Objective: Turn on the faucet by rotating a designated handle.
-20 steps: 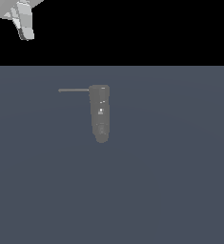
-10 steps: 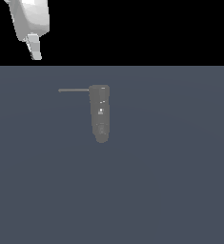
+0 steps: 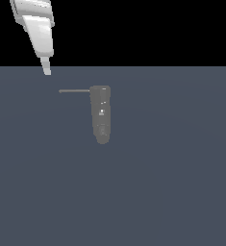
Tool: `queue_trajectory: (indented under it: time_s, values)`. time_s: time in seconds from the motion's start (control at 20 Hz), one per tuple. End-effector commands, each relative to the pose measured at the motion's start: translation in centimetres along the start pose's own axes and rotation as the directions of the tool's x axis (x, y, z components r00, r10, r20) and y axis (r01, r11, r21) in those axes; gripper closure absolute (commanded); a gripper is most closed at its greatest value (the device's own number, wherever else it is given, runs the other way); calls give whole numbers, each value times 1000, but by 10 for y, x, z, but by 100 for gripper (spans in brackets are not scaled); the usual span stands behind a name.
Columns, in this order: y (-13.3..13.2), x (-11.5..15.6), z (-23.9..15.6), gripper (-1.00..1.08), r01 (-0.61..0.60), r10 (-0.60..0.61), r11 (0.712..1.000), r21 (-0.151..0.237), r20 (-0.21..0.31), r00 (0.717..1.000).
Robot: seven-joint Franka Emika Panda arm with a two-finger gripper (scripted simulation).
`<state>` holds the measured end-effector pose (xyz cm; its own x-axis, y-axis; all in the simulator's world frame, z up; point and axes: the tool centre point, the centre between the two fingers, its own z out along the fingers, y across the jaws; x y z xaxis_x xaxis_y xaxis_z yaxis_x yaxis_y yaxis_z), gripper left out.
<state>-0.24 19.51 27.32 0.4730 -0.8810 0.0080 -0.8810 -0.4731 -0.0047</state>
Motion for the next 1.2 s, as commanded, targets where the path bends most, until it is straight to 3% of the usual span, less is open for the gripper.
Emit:
queue_trajectory:
  time_s: [0.0,0.6,1.15]
  values:
    - [-14,7,11,108,-52,52,999,-1,0,999]
    - [-72,47,58,108,-273,273,962,-6,1,962]
    - [-91,65,74,108,-352,352,936,-7,4,936]
